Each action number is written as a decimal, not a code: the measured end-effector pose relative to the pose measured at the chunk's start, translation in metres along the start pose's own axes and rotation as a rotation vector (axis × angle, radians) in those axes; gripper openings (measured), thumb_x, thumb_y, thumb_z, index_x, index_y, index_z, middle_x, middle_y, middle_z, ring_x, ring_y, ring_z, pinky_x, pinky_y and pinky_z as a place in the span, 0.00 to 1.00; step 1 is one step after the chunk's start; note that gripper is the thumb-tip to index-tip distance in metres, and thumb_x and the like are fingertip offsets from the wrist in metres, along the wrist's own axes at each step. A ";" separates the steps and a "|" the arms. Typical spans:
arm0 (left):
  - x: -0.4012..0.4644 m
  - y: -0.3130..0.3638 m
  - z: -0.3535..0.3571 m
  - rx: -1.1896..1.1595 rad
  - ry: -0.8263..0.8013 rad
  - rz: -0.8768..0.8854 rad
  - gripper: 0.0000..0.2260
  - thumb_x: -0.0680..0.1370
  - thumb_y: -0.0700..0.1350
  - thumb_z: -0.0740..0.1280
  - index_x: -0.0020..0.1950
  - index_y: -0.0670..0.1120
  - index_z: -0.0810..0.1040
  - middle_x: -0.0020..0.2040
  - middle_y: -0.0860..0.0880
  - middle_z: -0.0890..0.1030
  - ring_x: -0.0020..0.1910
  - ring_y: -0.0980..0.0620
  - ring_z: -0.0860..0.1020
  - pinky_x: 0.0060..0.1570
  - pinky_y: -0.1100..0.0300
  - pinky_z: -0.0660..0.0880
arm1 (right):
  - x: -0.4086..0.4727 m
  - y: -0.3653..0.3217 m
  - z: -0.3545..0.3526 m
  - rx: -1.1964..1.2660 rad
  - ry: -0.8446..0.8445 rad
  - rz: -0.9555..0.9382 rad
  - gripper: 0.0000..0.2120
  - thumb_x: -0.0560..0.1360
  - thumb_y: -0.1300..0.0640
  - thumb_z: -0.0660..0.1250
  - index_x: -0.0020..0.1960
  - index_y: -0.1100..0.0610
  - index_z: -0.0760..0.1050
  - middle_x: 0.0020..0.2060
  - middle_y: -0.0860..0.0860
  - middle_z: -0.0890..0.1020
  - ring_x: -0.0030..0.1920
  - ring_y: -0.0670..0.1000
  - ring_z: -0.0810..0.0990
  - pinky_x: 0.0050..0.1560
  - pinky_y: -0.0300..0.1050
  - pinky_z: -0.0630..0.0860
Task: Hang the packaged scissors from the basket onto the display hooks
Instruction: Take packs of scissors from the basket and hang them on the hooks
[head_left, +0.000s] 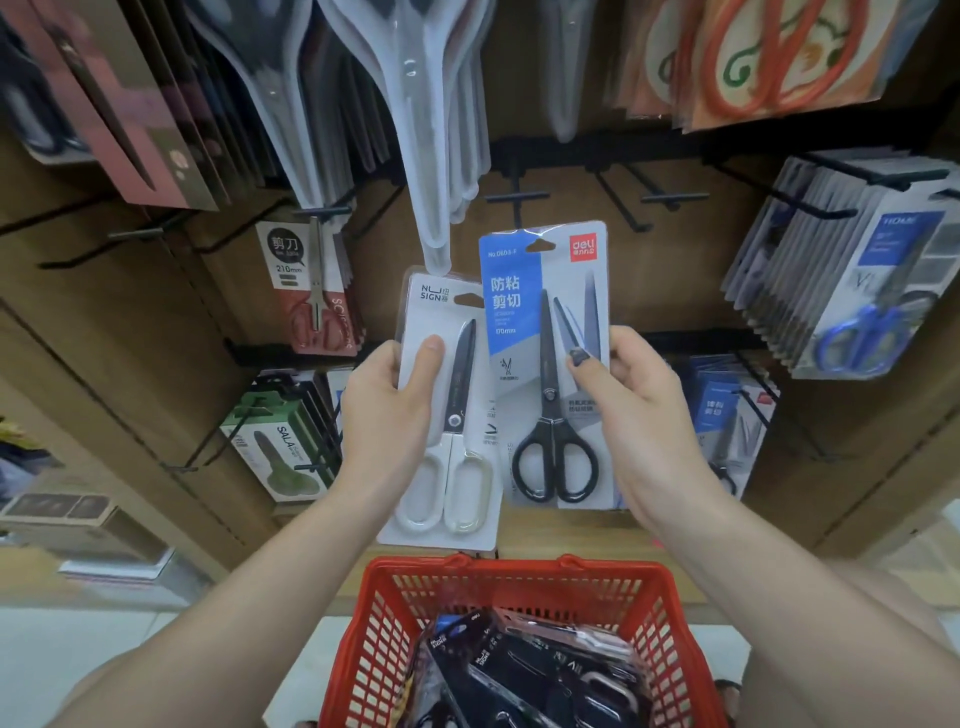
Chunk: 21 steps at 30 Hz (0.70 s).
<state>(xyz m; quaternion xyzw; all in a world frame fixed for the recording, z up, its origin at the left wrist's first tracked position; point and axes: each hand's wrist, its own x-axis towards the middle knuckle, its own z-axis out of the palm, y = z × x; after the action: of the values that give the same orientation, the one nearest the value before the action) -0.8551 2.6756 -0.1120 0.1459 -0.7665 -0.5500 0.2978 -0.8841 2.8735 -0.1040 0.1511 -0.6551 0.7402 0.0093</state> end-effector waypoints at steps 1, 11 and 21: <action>0.000 0.000 -0.001 0.003 0.005 -0.001 0.27 0.83 0.59 0.66 0.47 0.33 0.73 0.42 0.32 0.75 0.37 0.48 0.70 0.40 0.50 0.68 | 0.003 0.000 0.002 0.006 0.006 0.003 0.08 0.85 0.57 0.64 0.56 0.50 0.82 0.52 0.65 0.84 0.58 0.72 0.77 0.63 0.73 0.75; 0.001 -0.010 -0.015 0.026 0.060 -0.054 0.24 0.82 0.60 0.66 0.39 0.44 0.63 0.36 0.49 0.64 0.35 0.51 0.61 0.38 0.51 0.61 | 0.032 0.007 0.012 -0.020 0.057 0.068 0.05 0.82 0.57 0.66 0.52 0.55 0.81 0.49 0.57 0.87 0.51 0.57 0.85 0.57 0.56 0.83; -0.005 -0.008 -0.025 -0.015 0.025 -0.127 0.33 0.78 0.66 0.64 0.51 0.33 0.72 0.41 0.42 0.76 0.39 0.46 0.70 0.41 0.45 0.71 | 0.118 0.013 0.019 -0.113 0.154 0.196 0.05 0.81 0.60 0.67 0.48 0.56 0.79 0.44 0.62 0.83 0.44 0.55 0.79 0.47 0.53 0.79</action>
<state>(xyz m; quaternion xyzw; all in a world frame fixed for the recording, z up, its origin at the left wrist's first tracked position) -0.8365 2.6567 -0.1152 0.1990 -0.7477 -0.5717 0.2729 -0.9959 2.8310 -0.0872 0.0285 -0.7048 0.7088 -0.0044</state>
